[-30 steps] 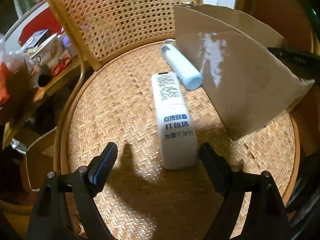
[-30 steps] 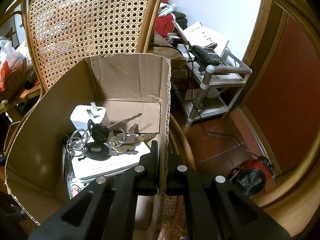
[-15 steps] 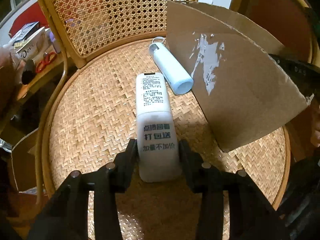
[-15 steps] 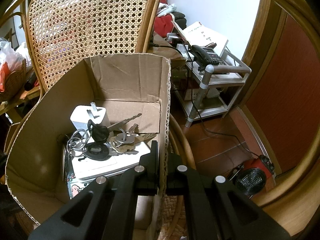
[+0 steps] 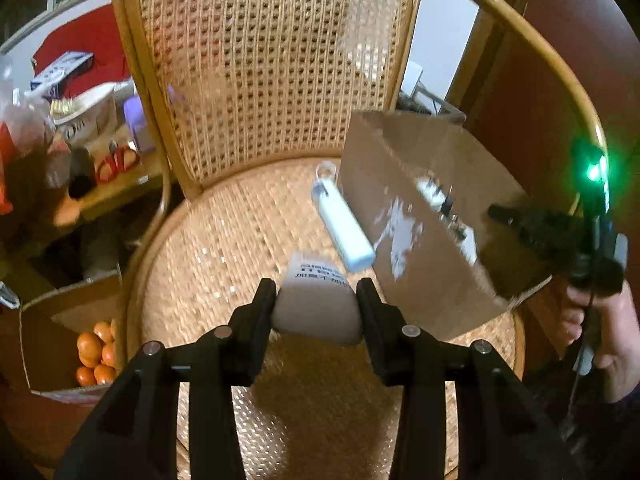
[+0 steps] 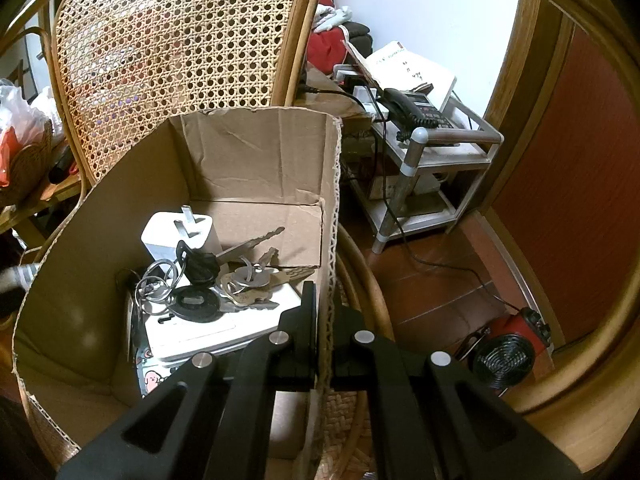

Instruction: Organize rigid objects

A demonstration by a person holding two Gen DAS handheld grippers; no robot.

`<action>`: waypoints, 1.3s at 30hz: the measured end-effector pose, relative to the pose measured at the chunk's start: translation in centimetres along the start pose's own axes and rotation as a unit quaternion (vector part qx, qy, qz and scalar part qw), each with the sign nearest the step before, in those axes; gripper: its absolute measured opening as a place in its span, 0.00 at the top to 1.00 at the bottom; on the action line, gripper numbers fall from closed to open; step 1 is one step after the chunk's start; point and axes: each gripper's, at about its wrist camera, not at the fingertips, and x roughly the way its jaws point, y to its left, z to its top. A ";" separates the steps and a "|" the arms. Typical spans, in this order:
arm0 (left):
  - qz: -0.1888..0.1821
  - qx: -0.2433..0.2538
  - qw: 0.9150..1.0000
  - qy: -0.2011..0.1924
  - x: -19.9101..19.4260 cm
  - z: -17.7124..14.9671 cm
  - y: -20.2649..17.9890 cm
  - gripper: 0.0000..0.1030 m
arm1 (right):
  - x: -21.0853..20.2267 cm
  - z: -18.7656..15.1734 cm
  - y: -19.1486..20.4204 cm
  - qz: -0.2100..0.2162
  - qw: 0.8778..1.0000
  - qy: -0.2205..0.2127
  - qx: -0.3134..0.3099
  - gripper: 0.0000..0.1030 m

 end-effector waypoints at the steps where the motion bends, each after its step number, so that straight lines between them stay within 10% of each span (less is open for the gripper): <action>1: -0.001 0.000 1.000 -0.001 -0.3 0.4 -0.1 0.62 | -0.1 0.0 0.0 0.000 1.000 0.000 0.000 0.95; 28: -0.011 0.125 0.990 -0.063 -5.3 12.1 -11.2 0.62 | 0.4 0.0 0.2 0.001 1.000 0.002 0.003 0.95; 39: -0.030 0.157 0.987 -0.017 -0.6 11.8 -15.6 0.63 | 0.4 0.1 0.4 0.003 1.000 0.002 0.006 0.95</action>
